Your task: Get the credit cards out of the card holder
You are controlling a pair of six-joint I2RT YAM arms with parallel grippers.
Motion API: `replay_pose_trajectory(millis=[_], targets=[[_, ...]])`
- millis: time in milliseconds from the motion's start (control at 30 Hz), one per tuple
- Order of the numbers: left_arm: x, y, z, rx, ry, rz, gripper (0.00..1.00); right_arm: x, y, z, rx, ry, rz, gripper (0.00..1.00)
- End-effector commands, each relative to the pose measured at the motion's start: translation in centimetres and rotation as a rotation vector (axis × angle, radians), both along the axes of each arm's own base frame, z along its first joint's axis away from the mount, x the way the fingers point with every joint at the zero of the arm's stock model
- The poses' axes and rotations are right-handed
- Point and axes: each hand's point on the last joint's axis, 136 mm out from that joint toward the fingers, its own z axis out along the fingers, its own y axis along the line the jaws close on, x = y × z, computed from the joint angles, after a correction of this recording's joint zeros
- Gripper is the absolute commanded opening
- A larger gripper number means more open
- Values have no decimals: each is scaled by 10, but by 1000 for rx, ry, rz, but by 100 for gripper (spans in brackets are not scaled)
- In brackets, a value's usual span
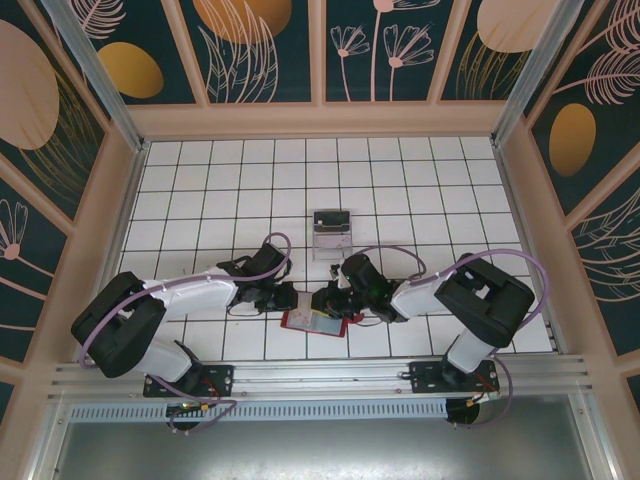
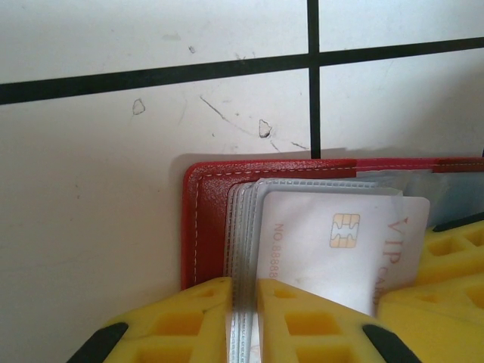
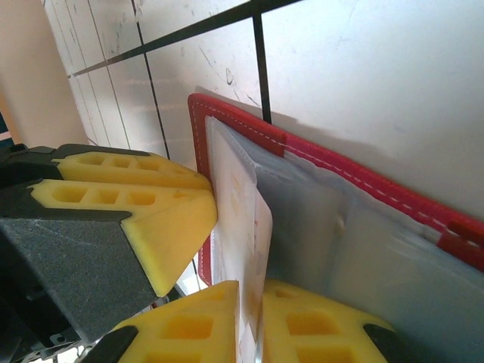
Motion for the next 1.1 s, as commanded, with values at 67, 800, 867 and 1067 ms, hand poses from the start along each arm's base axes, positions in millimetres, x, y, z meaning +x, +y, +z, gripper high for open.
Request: replay_pose_trajectory(millis=[67, 800, 867, 1067], targets=[[-17, 17, -19, 72, 78, 7, 18, 4, 1, 19, 62, -37, -7, 14], [-17, 17, -18, 76, 75, 9, 18, 6, -6, 20, 45, -49, -26, 0], [-17, 18, -18, 78, 77, 11, 18, 6, -12, 18, 26, -50, -35, 0], [-16, 17, -17, 78, 73, 12, 18, 4, -26, 15, 0, -48, -54, 0]])
